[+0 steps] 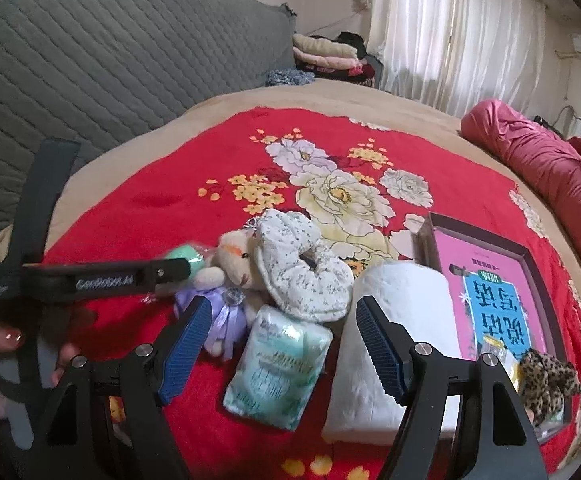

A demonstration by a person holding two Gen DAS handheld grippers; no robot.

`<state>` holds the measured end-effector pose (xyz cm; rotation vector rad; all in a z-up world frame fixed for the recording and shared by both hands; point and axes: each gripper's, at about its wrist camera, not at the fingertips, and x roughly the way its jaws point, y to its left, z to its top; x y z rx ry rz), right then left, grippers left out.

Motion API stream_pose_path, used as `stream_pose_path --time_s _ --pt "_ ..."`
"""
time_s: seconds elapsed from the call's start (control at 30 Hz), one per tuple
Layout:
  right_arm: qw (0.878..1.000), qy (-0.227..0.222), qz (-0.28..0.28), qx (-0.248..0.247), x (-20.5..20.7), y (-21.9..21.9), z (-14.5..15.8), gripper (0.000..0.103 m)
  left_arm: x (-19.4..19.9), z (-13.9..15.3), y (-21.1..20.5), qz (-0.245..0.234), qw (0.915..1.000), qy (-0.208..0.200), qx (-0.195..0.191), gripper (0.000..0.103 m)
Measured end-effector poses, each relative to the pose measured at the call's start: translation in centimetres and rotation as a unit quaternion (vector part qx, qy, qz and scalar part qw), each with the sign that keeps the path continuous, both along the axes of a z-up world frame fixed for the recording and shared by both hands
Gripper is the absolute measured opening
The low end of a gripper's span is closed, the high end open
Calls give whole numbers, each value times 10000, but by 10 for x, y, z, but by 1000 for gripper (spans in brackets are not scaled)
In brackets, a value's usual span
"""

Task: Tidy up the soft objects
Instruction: 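Reach the left tool to the bagged green sponge while the right grasps the white floral scrunchie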

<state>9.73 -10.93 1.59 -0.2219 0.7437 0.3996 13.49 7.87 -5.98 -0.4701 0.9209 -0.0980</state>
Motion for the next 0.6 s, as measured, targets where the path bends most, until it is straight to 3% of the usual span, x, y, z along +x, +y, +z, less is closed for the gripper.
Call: stream_pose_path --time_s 0.2,0.53,0.6 --pt "9988 96 -68 -476 25 11 -13 76 2 -4 -3 -38 10000 16 44 66" --pt "9872 -216 49 -1581 46 42 -37 76 4 -7 2 -42 10000 31 -60 66" --pt "9836 -263 59 -1782 51 47 -43 68 5 -7 1 -46 10000 29 -74 66"
